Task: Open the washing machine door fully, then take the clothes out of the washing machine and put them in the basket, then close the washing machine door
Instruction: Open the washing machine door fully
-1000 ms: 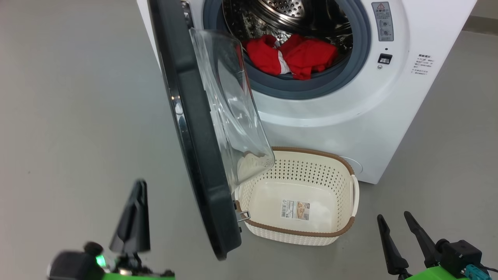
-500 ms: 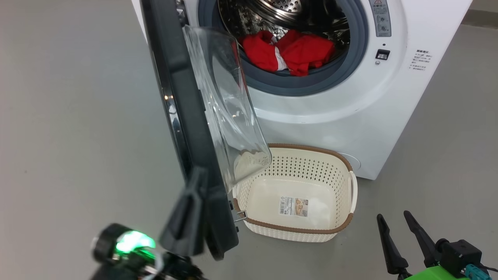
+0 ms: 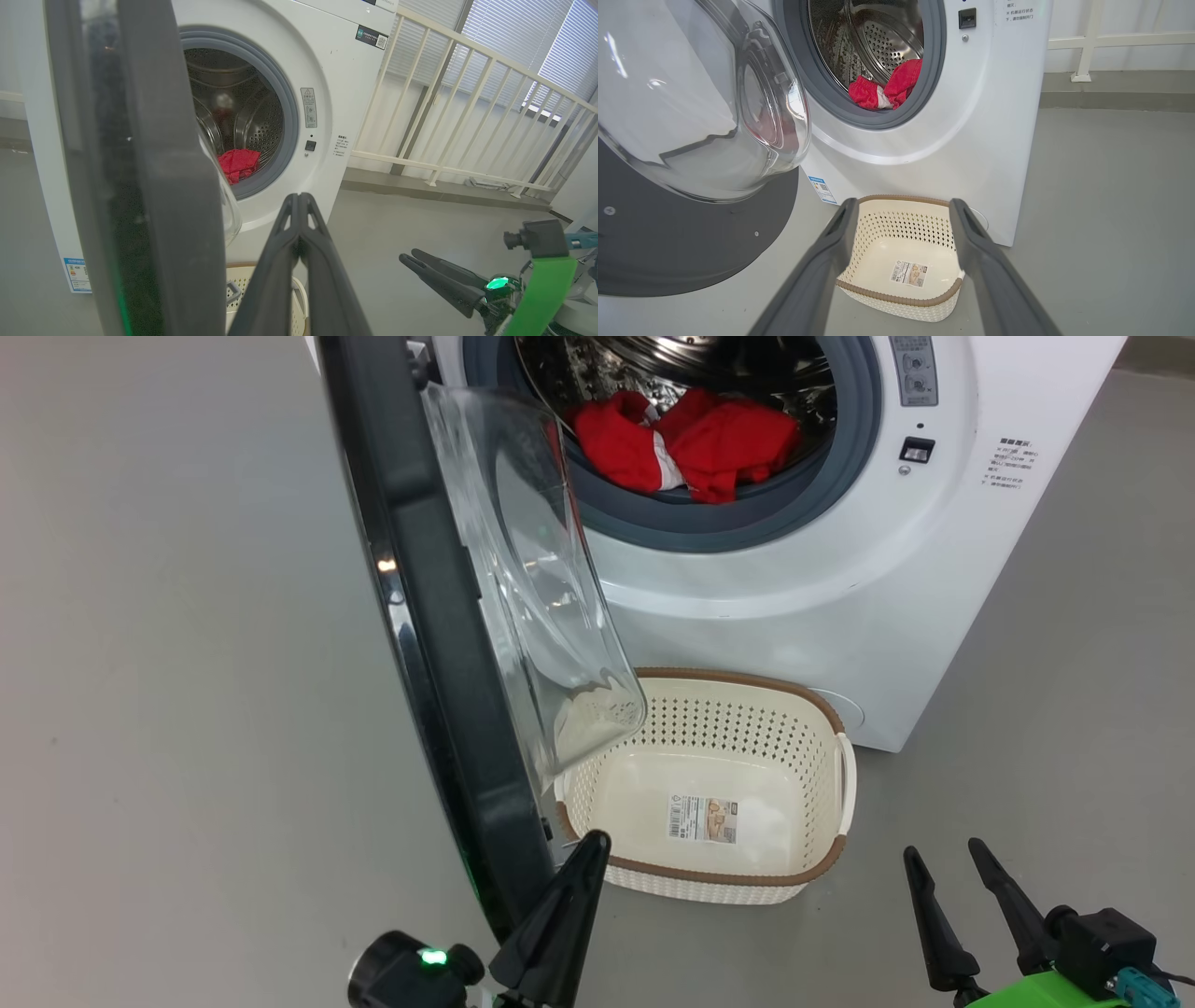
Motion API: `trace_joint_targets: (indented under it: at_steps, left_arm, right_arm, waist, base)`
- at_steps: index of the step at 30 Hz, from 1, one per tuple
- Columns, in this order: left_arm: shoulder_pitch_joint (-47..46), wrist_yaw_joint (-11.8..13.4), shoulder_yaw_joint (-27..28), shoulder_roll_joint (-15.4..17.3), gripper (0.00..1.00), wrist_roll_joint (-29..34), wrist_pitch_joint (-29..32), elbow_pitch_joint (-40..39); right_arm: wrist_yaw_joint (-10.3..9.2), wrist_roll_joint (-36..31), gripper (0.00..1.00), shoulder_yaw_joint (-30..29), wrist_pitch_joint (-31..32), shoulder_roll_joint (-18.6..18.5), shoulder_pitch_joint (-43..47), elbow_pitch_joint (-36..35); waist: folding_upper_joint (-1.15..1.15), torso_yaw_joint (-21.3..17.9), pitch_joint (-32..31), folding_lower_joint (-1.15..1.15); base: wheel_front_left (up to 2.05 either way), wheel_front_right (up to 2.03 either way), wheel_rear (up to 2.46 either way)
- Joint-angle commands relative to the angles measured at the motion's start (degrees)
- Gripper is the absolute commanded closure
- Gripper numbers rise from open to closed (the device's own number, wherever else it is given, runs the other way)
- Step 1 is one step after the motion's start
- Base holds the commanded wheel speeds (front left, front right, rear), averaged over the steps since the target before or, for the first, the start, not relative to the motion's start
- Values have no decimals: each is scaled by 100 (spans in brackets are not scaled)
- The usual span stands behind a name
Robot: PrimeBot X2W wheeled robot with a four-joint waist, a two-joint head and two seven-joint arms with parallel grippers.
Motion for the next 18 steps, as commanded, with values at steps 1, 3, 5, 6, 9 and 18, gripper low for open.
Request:
trace_joint_targets:
  at_steps: [1,3,5,6,9,18]
  left_arm:
    - [-206,-6,128,11,100,-87,-29,52]
    - [-215,23,128,11,100,-161,-29,246]
    - [-233,47,140,11,100,-247,-29,382]
    - [-238,62,148,11,100,-265,-29,459]
    - [-259,99,189,11,100,-330,-29,594]
    - [-245,188,398,11,100,-360,-29,776]
  right_arm:
    - [42,-51,0,162,-60,-80,-230,-142]
    - [42,-42,0,169,-60,-81,-236,-142]
    - [42,-37,0,173,-60,-84,-237,-142]
    - [42,-35,0,175,-60,-84,-235,-141]
    - [42,-37,0,188,-60,-84,-234,-146]
    - [42,-45,0,215,-60,-82,-209,-156]
  waist:
    - [-1,-4,13,0]
    - [-1,-5,15,0]
    - [-1,-3,17,0]
    - [-1,-3,12,0]
    - [-1,1,11,0]
    - [-1,26,-35,0]
  base:
    - [0,0,0]
    - [0,0,0]
    - [0,0,0]
    - [0,0,0]
    - [0,0,0]
    - [0,0,0]
